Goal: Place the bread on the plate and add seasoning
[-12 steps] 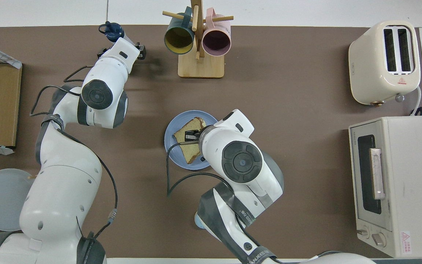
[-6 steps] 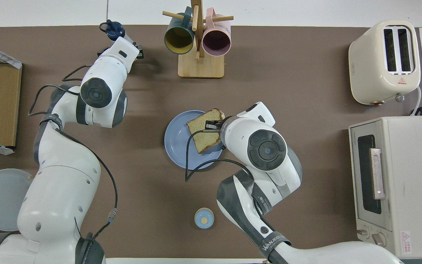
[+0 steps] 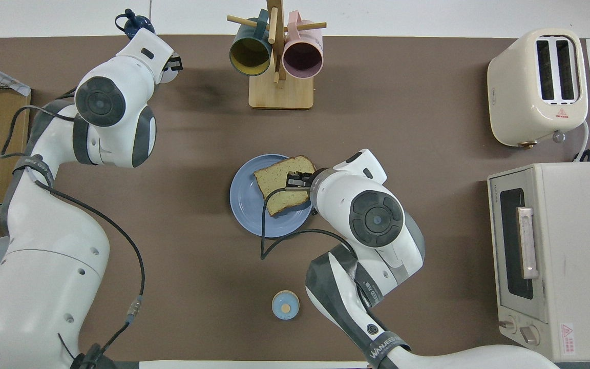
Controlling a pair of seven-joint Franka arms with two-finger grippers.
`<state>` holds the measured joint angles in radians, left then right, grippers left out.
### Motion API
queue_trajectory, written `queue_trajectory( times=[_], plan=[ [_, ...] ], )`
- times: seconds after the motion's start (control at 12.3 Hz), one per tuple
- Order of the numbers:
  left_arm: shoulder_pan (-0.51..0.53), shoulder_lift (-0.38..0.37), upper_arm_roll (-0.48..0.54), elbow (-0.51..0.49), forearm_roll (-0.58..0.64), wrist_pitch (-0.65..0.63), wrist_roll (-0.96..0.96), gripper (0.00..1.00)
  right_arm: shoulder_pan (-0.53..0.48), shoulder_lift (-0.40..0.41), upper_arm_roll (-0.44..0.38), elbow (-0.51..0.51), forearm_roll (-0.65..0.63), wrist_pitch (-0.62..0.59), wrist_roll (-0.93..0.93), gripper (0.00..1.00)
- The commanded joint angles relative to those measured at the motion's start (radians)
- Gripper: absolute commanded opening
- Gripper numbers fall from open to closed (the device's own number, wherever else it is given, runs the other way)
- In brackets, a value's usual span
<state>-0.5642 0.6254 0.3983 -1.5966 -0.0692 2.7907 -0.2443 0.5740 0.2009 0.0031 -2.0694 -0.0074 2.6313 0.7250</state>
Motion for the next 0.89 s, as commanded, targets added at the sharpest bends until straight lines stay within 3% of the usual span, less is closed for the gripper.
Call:
queue_trajectory(
  times=[0.0,0.57,0.73,0.81],
  plan=[
    [0.035,-0.14,-0.039,-0.014,-0.009,-0.187,0.21,0.0,-0.003,-0.012,0.008,0.018,-0.011,0.009,0.069,1.0],
    [0.02,-0.481,-0.039,-0.054,-0.03,-0.8,0.742,0.0,0.021,-0.081,0.011,0.029,-0.005,-0.01,0.074,1.0],
    [0.015,-0.593,-0.039,-0.104,-0.032,-0.948,0.895,0.0,0.02,-0.08,0.009,0.075,0.001,-0.092,0.063,1.0],
    [0.001,-0.628,-0.039,-0.118,-0.032,-1.014,0.952,0.0,0.017,-0.083,0.008,0.124,0.044,-0.208,0.06,1.0]
  ],
)
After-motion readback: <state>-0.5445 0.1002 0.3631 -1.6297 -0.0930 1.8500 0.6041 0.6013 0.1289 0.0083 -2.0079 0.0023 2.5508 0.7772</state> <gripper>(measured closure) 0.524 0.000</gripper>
